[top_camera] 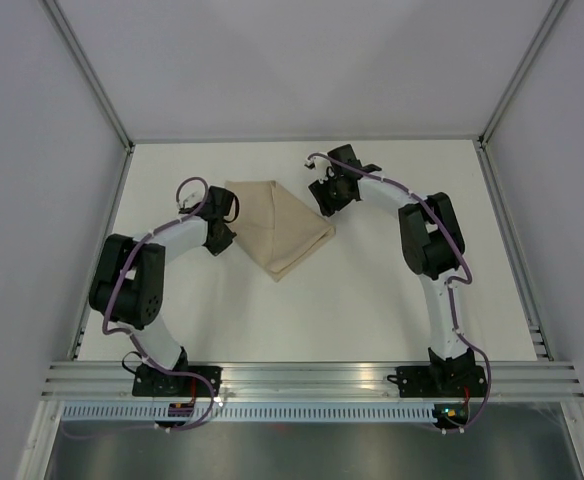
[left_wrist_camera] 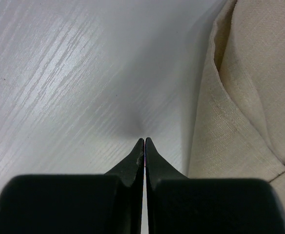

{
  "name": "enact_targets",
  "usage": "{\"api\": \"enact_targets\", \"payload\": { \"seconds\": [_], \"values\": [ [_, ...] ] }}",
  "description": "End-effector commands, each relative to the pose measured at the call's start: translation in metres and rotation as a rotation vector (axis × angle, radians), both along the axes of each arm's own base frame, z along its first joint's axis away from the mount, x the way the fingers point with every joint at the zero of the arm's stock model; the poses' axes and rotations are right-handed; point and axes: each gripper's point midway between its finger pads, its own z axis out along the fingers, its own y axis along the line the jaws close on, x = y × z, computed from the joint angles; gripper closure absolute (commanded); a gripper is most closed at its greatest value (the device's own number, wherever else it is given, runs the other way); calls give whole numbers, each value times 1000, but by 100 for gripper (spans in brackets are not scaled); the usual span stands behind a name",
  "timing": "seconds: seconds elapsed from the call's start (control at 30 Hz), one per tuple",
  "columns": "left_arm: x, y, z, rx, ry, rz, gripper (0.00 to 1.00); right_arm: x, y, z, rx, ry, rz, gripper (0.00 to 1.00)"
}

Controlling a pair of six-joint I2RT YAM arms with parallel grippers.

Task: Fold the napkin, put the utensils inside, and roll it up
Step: Fold the napkin

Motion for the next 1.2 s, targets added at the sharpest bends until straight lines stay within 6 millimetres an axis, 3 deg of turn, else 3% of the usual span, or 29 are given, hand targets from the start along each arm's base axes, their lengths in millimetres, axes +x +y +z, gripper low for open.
{"api": "enact_targets", "payload": {
  "seconds": [0.0,0.23,0.47,0.53,0.9,1.0,1.17],
  "values": [
    [24,-2,8,-32,-50,55,98,-6,-14,4,-52,-14,-11,43],
    [42,-6,-3,-24,-28,41,98,-22,-17,5,-48,4,11,45],
    [65,-17,-2,-21,-28,-45,98,-53,-16,7,-28,42,58,46],
    [76,-24,3,-34,-39,-75,98,-63,-16,8,-27,48,72,47],
    [106,-58,-10,-71,3,-281,98,-114,-6,20,-8,55,170,47],
    [121,-73,-4,-85,-13,-348,98,-129,-3,22,-3,63,197,48],
    [129,-92,-11,-89,11,-422,98,-153,3,21,3,86,242,48]
  ]
}}
